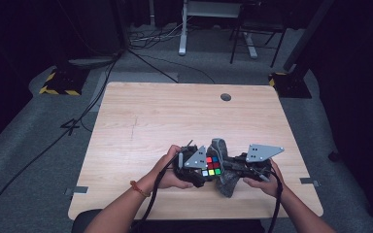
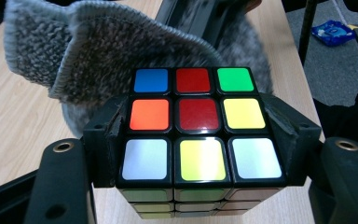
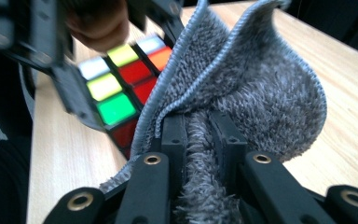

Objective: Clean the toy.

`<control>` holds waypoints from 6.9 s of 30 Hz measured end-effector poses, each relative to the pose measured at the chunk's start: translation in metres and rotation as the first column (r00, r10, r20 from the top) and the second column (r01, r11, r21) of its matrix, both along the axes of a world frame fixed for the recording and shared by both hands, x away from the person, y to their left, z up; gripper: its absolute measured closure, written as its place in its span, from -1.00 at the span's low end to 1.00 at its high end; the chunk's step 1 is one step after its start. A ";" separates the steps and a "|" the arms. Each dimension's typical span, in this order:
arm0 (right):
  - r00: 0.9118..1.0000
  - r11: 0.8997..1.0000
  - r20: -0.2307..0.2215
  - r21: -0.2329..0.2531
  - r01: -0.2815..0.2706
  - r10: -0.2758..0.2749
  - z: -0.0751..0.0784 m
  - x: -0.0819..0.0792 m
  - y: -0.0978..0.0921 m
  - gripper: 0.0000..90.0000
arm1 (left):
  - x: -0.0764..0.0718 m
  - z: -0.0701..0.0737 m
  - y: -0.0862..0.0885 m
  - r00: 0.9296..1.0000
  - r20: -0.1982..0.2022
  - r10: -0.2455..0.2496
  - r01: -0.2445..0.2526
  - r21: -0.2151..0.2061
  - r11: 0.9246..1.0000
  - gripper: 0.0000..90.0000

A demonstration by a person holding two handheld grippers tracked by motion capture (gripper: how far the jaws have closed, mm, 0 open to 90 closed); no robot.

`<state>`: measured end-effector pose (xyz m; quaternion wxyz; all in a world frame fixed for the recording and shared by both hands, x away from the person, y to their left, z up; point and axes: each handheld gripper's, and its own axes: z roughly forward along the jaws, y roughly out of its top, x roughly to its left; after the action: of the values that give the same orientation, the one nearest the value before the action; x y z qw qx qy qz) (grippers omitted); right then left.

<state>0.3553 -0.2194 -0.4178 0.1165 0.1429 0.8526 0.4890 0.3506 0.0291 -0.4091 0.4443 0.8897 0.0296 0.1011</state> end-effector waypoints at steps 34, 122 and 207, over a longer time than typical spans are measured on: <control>1.000 0.998 0.011 0.054 0.011 -0.012 -0.007 -0.001 0.002 0.74 | 0.008 -0.025 -0.014 0.995 -0.062 0.083 -0.080 0.061 0.995 -0.27; 0.991 0.997 -0.113 0.038 -0.074 0.078 -0.019 0.013 -0.003 0.72 | 0.004 0.002 0.007 0.999 -0.006 0.040 -0.041 -0.061 0.997 -0.27; 0.985 0.971 -0.081 -0.201 0.133 -0.152 -0.037 0.040 -0.035 0.69 | 0.019 -0.046 0.034 0.990 -0.073 0.124 -0.120 0.062 0.991 -0.27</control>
<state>0.3950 -0.2547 -0.4544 0.1239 0.2151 0.8884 0.3862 0.3693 0.0629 -0.4551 0.4100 0.9019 0.0983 0.0946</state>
